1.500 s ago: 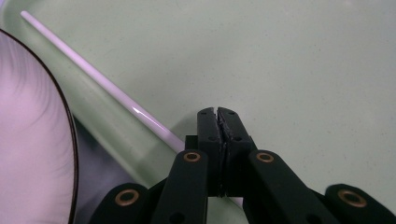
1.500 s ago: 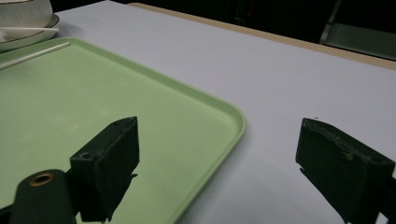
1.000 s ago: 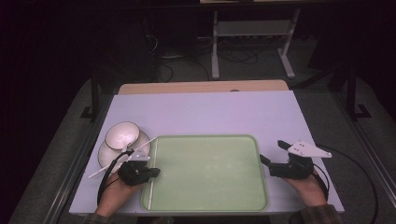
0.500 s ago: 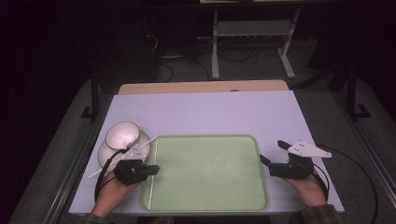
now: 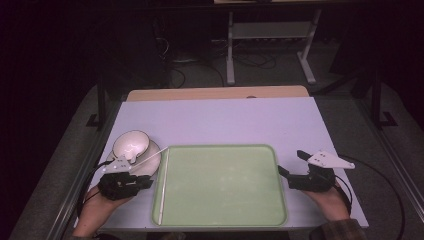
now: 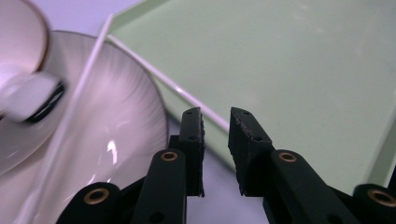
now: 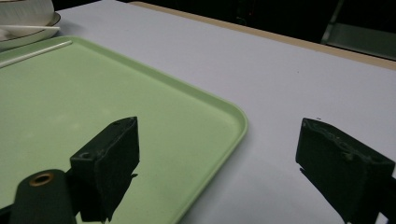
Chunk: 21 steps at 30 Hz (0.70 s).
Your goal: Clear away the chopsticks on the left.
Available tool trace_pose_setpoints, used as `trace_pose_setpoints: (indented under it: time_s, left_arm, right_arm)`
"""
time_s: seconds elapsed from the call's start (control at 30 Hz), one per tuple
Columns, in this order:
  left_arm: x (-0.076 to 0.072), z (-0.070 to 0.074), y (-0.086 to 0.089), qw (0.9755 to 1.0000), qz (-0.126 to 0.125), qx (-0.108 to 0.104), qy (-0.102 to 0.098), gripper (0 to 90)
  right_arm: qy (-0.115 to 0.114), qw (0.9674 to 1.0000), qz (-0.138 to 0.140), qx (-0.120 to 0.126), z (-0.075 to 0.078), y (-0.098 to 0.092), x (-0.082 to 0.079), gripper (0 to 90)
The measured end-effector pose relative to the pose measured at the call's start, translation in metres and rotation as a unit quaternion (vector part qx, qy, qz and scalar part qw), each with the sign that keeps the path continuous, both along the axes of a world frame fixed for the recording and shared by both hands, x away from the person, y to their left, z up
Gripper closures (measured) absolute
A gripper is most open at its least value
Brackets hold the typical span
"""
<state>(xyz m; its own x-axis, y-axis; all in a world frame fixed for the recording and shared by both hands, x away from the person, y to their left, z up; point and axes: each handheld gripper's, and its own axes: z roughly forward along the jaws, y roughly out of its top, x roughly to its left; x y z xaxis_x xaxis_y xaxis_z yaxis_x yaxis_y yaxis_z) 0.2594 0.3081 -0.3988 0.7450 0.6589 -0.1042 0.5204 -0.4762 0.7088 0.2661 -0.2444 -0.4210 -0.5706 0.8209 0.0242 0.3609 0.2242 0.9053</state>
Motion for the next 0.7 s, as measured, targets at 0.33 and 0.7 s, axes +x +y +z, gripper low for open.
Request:
trace_pose_setpoints:
  time_s: [0.33, 0.7]
  left_arm:
    - [-0.005, 0.005, 0.036, 0.9992, 0.038, -0.005, -0.014, 72.9]
    - [0.014, 0.001, 0.068, 0.9968, 0.076, -0.007, -0.025, 72.2]
  right_arm:
    - [0.001, 1.0000, 0.003, -0.002, -0.001, 0.001, 0.001, 12.7]
    - [0.004, 1.0000, 0.004, -0.005, -0.002, 0.003, 0.002, 12.8]
